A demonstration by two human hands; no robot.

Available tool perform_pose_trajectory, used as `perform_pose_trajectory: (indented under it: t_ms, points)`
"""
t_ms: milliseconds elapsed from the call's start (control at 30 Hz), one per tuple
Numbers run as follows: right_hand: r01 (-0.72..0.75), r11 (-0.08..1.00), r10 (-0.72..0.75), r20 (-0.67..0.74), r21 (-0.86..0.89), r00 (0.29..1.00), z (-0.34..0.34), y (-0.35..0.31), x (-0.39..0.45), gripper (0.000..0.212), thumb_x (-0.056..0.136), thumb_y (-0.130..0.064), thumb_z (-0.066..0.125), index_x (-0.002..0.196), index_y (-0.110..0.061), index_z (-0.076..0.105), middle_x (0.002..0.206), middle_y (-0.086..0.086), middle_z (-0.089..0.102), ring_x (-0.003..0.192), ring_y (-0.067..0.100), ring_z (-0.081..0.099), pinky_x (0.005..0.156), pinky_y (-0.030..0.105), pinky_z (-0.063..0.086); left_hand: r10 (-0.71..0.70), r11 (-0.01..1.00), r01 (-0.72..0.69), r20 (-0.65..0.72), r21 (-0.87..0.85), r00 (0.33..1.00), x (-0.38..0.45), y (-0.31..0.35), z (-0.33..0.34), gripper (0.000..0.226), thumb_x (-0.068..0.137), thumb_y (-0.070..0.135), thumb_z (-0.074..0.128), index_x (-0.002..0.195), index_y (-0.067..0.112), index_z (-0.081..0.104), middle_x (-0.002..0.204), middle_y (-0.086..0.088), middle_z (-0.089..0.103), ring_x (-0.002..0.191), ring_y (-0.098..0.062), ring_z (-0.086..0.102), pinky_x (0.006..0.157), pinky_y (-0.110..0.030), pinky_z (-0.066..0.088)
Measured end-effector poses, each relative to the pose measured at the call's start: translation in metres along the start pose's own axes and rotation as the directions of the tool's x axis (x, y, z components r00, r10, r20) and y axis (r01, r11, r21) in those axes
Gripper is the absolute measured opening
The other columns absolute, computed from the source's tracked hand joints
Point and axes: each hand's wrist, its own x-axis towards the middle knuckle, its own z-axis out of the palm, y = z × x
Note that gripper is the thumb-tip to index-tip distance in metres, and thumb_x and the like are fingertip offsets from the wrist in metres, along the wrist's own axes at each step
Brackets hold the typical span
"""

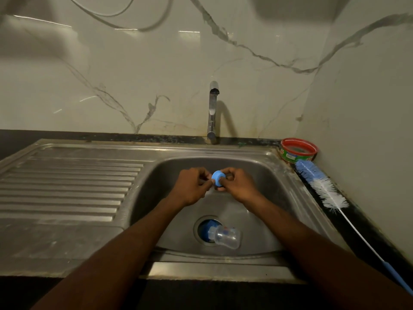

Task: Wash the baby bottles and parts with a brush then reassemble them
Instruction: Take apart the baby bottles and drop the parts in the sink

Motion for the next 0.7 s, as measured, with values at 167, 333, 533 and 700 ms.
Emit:
perform_pose_trajectory:
  t_ms: [167, 333, 533, 700]
  points:
    - [-0.036, 0.998, 0.037, 0.021, -0.043, 0.999, -0.002, 0.002, 0.0, 0.023, 0.097, -0.019, 0.066, 0.118, -0.01, 0.066, 0.1, 0.009, 0.075, 0.076, 0.015, 0.076, 0.079, 0.033, 0.063, -0.031, 0.981, 0.019, 0.059, 0.194, 0.998, 0.002, -0.004, 0.002, 0.028, 0.1, 0.041, 0.06, 0.111, 0.017, 0.07, 0.097, 0.002, 0.069, 0.084, -0.008, 0.064, 0.079, -0.031, 0.058]
    - [-0.039, 0.952, 0.046, 0.016, -0.305, 0.999, -0.009, 0.003, 0.001, 0.015, 0.096, -0.024, 0.067, 0.103, -0.011, 0.071, 0.071, 0.002, 0.073, 0.059, 0.01, 0.071, 0.061, 0.014, 0.054, -0.154, 0.854, 0.036, 0.187, 0.519, 0.97, 0.0, -0.009, -0.002, 0.034, 0.097, 0.054, 0.056, 0.112, 0.025, 0.067, 0.108, 0.001, 0.068, 0.097, -0.016, 0.064, 0.089, -0.041, 0.056]
    - [-0.046, 0.779, 0.218, 0.201, -0.625, 0.955, -0.01, 0.014, -0.004, 0.017, 0.094, -0.015, 0.067, 0.102, -0.001, 0.072, 0.071, 0.011, 0.07, 0.049, 0.009, 0.066, 0.046, 0.019, 0.051, -0.373, 0.799, 0.039, 0.444, 0.599, 0.815, -0.004, -0.007, -0.011, 0.037, 0.094, 0.052, 0.063, 0.118, 0.024, 0.071, 0.114, 0.0, 0.068, 0.096, -0.018, 0.065, 0.09, -0.041, 0.058]
    - [-0.049, 0.78, 0.204, 0.179, -0.624, 0.962, -0.008, 0.005, -0.005, 0.008, 0.091, -0.022, 0.072, 0.093, -0.014, 0.073, 0.089, 0.011, 0.075, 0.076, 0.021, 0.073, 0.051, 0.025, 0.051, -0.356, 0.826, 0.007, 0.514, 0.563, 0.78, -0.008, 0.001, -0.016, 0.038, 0.096, 0.049, 0.062, 0.124, 0.025, 0.068, 0.108, -0.001, 0.067, 0.094, -0.016, 0.065, 0.088, -0.037, 0.059]
